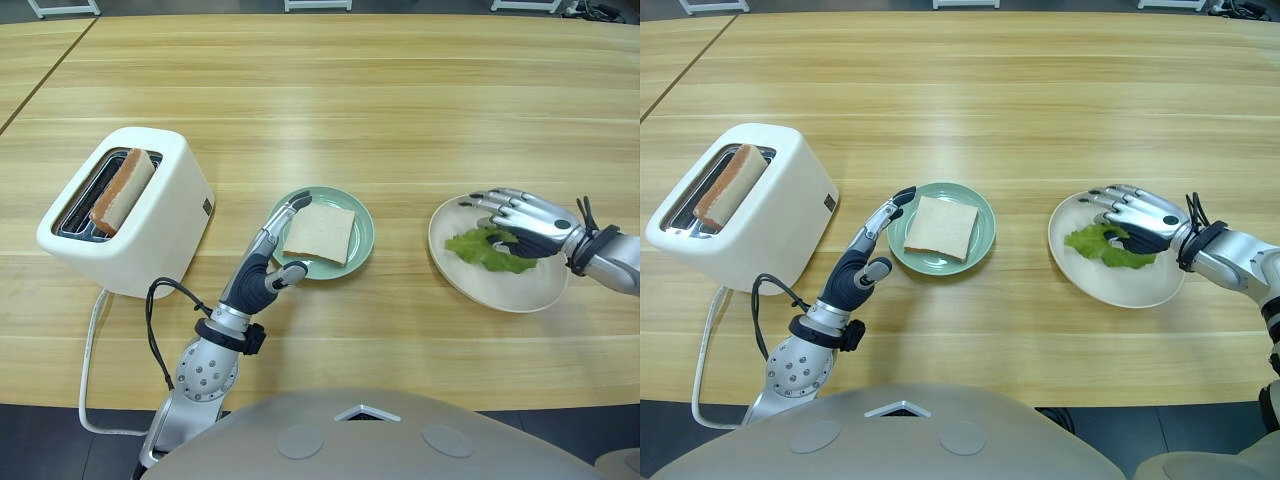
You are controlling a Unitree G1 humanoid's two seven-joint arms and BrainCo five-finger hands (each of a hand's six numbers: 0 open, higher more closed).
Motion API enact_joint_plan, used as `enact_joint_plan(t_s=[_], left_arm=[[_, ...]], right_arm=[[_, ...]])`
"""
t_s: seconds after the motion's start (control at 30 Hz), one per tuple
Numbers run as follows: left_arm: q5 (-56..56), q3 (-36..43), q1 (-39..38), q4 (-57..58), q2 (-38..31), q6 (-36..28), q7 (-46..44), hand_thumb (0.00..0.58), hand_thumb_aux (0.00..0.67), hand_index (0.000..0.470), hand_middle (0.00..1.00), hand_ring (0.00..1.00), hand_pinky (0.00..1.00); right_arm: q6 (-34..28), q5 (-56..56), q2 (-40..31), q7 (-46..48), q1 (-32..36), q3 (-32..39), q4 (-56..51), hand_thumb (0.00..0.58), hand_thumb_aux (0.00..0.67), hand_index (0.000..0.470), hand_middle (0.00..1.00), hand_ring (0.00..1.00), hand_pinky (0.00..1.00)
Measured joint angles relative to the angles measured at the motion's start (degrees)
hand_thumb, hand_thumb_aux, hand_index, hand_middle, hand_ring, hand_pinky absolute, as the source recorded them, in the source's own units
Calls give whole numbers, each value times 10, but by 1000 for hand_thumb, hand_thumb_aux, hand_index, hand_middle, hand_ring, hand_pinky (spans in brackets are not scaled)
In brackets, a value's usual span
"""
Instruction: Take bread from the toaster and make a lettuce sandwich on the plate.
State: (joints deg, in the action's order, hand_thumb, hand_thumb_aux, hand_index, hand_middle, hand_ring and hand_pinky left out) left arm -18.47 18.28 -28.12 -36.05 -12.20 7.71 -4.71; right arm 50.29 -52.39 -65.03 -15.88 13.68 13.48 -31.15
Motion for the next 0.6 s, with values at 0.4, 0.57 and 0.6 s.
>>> enact_joint_plan(t_s=[0.4,0.57,0.6], left_arm=[[51,-34,13,1,16,6,1,0,0,0,0,0,0],[63,-43,21,1,17,8,-2,0,0,0,0,0,0],[63,-44,20,1,17,9,-3,0,0,0,0,0,0]], right_arm=[[18,271,177,289,195,76,122,580,670,470,0,0,0],[17,303,300,383,281,135,46,580,670,470,0,0,0],[21,304,315,391,290,140,30,580,670,470,0,0,0]])
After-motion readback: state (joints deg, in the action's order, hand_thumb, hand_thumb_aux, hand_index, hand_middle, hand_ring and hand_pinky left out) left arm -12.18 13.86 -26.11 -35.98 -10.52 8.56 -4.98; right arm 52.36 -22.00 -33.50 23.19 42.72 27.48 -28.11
